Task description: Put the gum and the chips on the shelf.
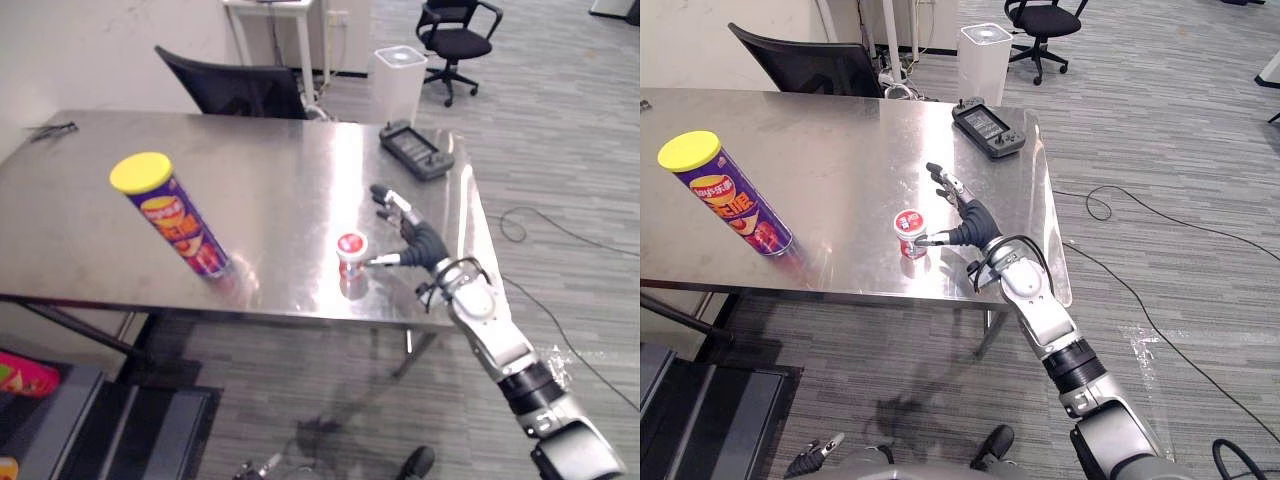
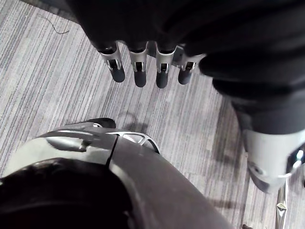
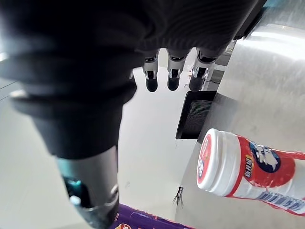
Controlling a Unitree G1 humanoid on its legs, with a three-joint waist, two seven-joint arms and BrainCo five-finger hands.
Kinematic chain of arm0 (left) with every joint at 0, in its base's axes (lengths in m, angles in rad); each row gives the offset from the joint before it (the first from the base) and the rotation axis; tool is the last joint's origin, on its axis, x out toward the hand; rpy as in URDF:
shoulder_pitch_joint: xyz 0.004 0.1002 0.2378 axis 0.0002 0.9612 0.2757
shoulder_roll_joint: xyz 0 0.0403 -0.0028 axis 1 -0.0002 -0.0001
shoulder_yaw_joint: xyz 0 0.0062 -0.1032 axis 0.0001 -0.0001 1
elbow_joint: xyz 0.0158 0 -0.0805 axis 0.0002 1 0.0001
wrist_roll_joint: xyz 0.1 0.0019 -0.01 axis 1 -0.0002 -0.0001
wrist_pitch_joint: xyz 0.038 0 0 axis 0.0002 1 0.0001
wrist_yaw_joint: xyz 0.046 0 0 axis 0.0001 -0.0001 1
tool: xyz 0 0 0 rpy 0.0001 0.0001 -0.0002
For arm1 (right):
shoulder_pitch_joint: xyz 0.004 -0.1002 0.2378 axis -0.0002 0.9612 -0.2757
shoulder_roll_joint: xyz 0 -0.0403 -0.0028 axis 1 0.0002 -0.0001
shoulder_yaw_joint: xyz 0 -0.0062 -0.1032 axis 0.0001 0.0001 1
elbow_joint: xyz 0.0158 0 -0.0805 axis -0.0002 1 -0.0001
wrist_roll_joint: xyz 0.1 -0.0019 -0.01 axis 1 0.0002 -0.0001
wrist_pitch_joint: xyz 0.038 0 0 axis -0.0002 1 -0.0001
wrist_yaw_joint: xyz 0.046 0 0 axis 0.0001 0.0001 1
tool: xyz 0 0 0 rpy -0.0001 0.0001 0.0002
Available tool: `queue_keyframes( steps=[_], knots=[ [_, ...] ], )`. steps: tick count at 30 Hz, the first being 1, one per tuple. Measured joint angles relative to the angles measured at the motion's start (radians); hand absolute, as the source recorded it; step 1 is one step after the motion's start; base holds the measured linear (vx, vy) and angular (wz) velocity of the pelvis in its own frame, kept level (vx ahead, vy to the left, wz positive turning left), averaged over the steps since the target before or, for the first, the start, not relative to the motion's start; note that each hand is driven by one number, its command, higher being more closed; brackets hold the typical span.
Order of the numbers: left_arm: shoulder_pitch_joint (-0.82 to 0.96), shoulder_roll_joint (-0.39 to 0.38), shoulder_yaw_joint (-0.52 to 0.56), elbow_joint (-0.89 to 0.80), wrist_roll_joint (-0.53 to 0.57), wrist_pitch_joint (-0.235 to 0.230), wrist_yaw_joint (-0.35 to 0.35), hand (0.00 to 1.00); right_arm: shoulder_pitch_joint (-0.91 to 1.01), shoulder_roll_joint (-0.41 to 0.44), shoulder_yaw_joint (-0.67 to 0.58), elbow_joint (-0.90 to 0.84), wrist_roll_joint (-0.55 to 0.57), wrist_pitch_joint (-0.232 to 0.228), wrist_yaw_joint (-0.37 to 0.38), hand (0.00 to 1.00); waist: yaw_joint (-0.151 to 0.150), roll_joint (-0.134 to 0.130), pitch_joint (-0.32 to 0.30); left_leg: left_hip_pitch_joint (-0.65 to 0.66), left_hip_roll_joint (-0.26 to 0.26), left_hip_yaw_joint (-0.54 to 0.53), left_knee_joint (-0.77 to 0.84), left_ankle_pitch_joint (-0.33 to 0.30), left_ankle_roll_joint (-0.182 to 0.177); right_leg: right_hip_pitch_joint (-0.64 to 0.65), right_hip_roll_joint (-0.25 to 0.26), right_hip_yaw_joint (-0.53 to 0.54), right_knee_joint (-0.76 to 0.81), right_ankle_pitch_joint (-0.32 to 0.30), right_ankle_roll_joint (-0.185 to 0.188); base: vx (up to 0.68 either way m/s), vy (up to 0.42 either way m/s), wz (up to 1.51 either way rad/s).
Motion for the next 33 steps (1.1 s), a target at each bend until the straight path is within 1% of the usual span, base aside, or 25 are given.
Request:
queue_keyframes(
  steps=[7, 12, 17, 22, 27, 33],
  knots=[
    [0.000, -0.003, 0.000, 0.000, 0.001, 0.000, 0.000, 0.00, 0.004, 0.001, 0.014, 0.000, 0.000, 0.002, 0.024, 0.00, 0.000, 0.000, 0.000, 0.000, -0.001, 0.000, -0.003, 0.001, -0.001, 0.000, 0.000, 0.000, 0.000, 0.001, 0.000, 0.00, 0.053, 0.00],
    [0.000, -0.003, -0.002, 0.000, 0.002, 0.000, 0.000, 0.00, 0.005, 0.001, 0.061, 0.008, -0.001, 0.004, 0.037, 0.00, 0.000, 0.000, 0.000, 0.000, -0.001, -0.003, -0.003, 0.010, -0.006, 0.001, 0.000, -0.002, 0.000, 0.001, 0.000, -0.01, 0.034, 0.01],
    [0.000, -0.003, -0.002, 0.000, 0.002, 0.000, 0.001, 0.00, 0.005, 0.024, 0.068, 0.080, -0.001, 0.009, 0.037, 0.00, 0.001, 0.000, 0.000, -0.001, 0.000, -0.005, -0.003, 0.014, -0.006, 0.002, 0.000, -0.005, 0.000, 0.000, 0.000, 0.00, 0.002, 0.01],
    [0.000, -0.002, -0.003, -0.001, 0.002, 0.000, 0.001, 0.00, 0.012, 0.028, 0.071, 0.093, -0.002, 0.012, 0.036, 0.00, 0.001, 0.000, 0.000, -0.010, 0.002, -0.007, -0.003, 0.014, -0.006, -0.001, 0.000, -0.014, 0.000, -0.001, -0.002, 0.00, 0.000, 0.03],
    [0.001, -0.002, -0.003, -0.006, 0.002, 0.000, 0.003, 0.00, 0.013, 0.040, 0.080, 0.145, -0.003, 0.013, 0.032, 0.00, 0.002, 0.000, 0.000, -0.011, 0.003, -0.008, -0.003, 0.014, -0.005, 0.000, 0.000, -0.018, 0.000, 0.000, -0.003, 0.00, 0.000, 0.02],
    [0.002, -0.002, -0.002, -0.006, 0.002, 0.001, 0.004, 0.00, 0.013, 0.049, 0.080, 0.165, -0.004, 0.014, 0.014, 0.00, 0.002, 0.000, 0.000, -0.011, 0.003, -0.009, -0.003, 0.014, -0.005, 0.000, 0.000, -0.018, 0.000, 0.001, -0.005, 0.00, 0.000, 0.00]
  ],
)
